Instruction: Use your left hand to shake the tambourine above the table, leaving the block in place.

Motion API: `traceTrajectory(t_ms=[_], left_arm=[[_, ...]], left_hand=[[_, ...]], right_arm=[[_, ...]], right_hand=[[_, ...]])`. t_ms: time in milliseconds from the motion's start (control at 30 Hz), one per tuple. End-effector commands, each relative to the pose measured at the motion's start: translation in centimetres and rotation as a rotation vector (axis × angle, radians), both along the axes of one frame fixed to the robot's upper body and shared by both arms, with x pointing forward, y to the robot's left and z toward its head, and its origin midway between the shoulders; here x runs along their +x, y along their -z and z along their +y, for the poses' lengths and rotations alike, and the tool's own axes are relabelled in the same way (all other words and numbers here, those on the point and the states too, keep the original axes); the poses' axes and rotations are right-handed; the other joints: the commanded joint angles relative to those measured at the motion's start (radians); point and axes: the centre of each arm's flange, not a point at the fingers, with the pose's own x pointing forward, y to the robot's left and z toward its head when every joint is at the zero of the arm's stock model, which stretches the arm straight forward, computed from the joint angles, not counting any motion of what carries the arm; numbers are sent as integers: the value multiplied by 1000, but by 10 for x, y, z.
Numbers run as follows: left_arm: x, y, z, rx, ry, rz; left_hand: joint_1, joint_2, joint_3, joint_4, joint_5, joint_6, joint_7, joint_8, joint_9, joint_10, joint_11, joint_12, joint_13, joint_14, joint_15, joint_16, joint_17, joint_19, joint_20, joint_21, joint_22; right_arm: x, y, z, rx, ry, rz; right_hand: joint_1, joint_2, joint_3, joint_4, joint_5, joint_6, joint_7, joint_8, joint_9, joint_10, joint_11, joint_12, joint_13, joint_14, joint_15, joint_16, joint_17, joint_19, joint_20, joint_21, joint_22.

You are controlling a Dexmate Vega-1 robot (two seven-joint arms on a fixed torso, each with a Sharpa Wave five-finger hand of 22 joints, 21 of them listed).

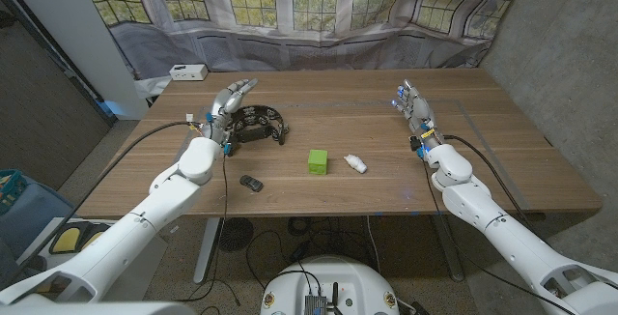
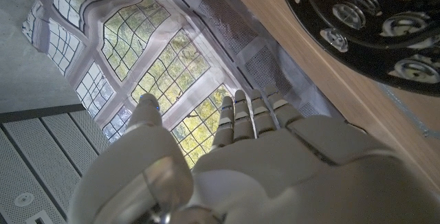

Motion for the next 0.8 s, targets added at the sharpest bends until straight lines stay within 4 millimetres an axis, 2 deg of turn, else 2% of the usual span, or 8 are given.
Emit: traceTrajectory(t_ms=[33,300,667,800], left_arm=[[-14,-6,5,84,-116,-38],[-20,-8,4,118,-182,-67],[-33,-12,-2,233,-346,-96],[-36,-13,-4,274,-385,-89]], left_hand=[[17,-1,9,-3,3,14,-2,0,5,8,-4,2,3,8,-6,-2,2,0,6,-4,4],[59,-13,23,-12,4,34,-13,3,5,25,-23,3,4,20,-21,-3,2,3,6,-6,3],[159,-45,51,-21,-2,52,-42,5,6,47,-63,0,5,41,-46,-6,1,25,-5,-5,2],[177,-51,55,-21,-3,54,-46,5,7,49,-64,-1,5,44,-47,-7,1,27,-6,-5,1]], right_arm=[[2,2,7,5,-5,1],[3,1,8,10,-4,2],[-4,2,4,9,11,3],[-6,3,3,0,12,5]], right_hand=[[10,3,6,0,4,8,-2,2,2,3,0,5,2,3,4,3,2,1,6,1,3],[12,4,7,-1,4,8,-2,2,2,4,1,5,2,3,5,3,2,1,7,1,3],[13,5,7,-1,4,9,-3,2,2,6,-1,6,2,5,6,3,2,1,10,0,3],[14,6,8,-1,4,10,-4,1,2,7,-1,6,2,4,6,3,2,1,10,0,3]])
